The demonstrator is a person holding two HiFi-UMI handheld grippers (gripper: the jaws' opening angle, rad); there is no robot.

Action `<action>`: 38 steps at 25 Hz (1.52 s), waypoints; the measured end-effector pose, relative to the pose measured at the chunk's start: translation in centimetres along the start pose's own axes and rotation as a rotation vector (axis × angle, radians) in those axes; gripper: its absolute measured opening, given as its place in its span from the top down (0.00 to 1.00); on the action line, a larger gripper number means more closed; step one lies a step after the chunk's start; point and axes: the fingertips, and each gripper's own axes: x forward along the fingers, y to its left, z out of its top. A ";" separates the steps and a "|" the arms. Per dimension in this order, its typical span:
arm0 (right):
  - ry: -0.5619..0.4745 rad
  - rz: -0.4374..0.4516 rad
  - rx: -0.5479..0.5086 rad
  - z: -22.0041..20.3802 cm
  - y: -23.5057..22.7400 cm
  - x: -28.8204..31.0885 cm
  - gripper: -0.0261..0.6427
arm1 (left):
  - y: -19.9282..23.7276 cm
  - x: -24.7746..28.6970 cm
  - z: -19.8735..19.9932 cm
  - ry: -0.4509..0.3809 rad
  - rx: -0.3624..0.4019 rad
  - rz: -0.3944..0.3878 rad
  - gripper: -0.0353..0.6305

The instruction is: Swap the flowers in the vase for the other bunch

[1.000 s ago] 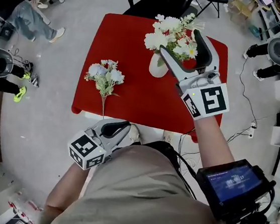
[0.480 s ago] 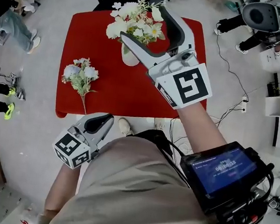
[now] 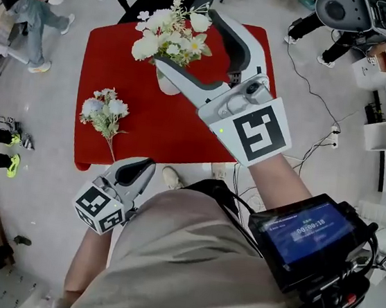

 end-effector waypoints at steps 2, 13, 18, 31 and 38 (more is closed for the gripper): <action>0.002 -0.005 -0.019 0.6 0.0 -0.6 0.39 | -0.3 0.1 0.3 -0.004 0.003 -0.002 0.90; 0.079 0.008 -0.138 1.5 1.4 -4.5 0.88 | -2.1 0.9 1.6 -0.007 0.027 -0.018 0.90; 0.154 0.054 -0.154 -0.2 3.2 -6.2 0.92 | -2.6 1.3 1.9 -0.002 0.038 -0.027 0.90; 0.267 0.165 -0.154 -4.6 6.7 -9.1 0.94 | -3.3 3.7 2.5 0.009 0.067 -0.027 0.90; 0.300 0.208 -0.151 -5.7 7.1 -10.4 0.94 | -4.1 4.8 2.9 0.020 0.061 -0.024 0.90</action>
